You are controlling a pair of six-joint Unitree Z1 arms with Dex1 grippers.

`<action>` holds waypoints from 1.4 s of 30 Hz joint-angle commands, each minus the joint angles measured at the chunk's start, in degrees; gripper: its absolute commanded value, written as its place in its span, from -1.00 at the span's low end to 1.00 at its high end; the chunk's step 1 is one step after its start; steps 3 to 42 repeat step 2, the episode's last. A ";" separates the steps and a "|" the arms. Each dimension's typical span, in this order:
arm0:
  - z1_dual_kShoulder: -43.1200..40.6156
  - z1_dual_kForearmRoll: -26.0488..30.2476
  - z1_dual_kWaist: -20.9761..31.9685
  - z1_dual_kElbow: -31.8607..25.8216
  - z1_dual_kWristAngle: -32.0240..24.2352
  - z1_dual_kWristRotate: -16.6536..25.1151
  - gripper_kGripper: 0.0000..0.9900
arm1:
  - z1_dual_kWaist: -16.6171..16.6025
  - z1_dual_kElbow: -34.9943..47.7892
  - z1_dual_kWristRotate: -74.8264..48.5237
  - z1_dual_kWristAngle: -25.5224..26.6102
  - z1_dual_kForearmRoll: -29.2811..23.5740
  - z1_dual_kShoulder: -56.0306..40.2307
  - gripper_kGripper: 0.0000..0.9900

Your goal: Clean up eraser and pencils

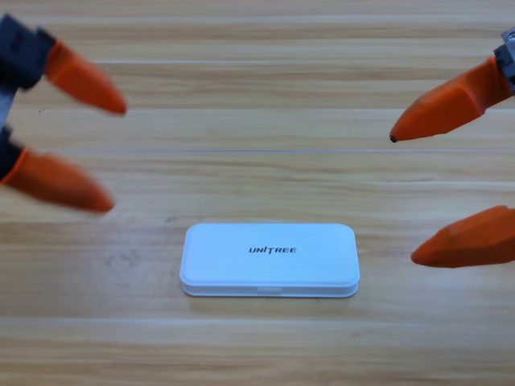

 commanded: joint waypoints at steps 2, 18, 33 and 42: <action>-8.29 -14.15 -0.74 12.53 6.56 -7.40 1.00 | -1.04 1.76 0.63 0.96 -0.69 1.42 1.00; -8.29 -14.15 -0.74 12.53 6.56 -7.40 1.00 | -1.04 1.76 0.63 0.96 -0.69 1.42 1.00; -8.29 -14.15 -0.74 12.53 6.56 -7.40 1.00 | -1.04 1.76 0.63 0.96 -0.69 1.42 1.00; -8.29 -14.15 -0.74 12.53 6.56 -7.40 1.00 | -1.04 1.76 0.63 0.96 -0.69 1.42 1.00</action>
